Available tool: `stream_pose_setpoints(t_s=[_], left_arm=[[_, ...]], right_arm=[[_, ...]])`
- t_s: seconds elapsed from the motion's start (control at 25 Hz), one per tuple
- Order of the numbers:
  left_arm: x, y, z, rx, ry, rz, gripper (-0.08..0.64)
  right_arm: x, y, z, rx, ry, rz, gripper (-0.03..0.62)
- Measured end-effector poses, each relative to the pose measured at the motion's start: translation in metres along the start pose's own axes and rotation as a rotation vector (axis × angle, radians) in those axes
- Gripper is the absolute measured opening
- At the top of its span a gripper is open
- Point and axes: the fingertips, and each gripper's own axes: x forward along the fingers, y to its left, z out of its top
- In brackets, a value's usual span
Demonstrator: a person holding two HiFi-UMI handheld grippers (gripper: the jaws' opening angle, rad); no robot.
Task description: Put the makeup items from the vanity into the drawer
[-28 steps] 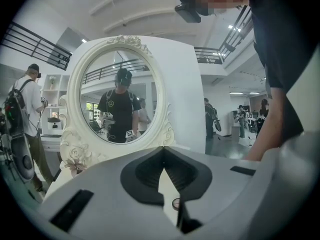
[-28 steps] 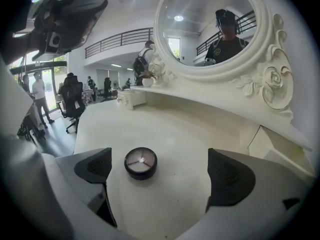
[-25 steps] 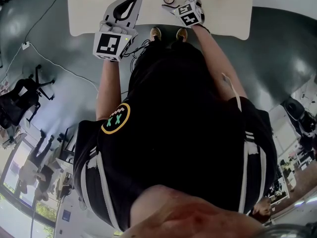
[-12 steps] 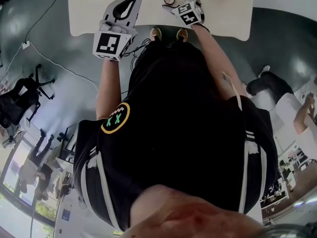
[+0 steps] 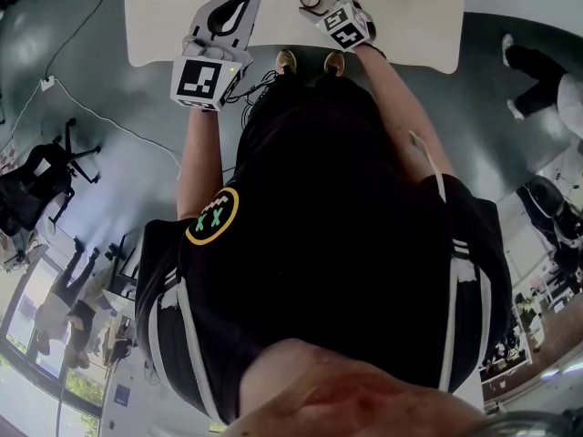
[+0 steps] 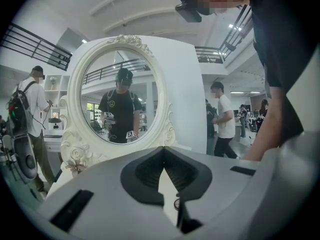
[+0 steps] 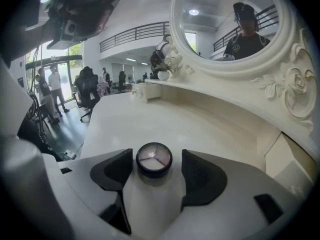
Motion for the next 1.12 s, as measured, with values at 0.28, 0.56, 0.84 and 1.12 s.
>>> stream_pose_setpoints(t_s=[0.28, 0.56, 0.84, 1.12], left_arm=[[0.001, -0.002, 0.002, 0.002, 0.001, -0.001, 0.018], [0.004, -0.006, 0.013, 0.015, -0.019, -0.01, 0.018], [0.02, -0.005, 0.021, 0.019, -0.041, -0.055, 0.018], [0.059, -0.025, 0.035, 0.033, -0.078, -0.164, 0.018]], right_arm=[[0.0, 0.013, 0.003, -0.054, -0.001, 0.025, 0.238], [-0.012, 0.013, 0.007, -0.025, -0.014, -0.001, 0.238], [-0.035, -0.009, 0.042, -0.014, -0.069, -0.061, 0.238], [-0.082, -0.051, 0.055, 0.017, -0.105, -0.176, 0.238]])
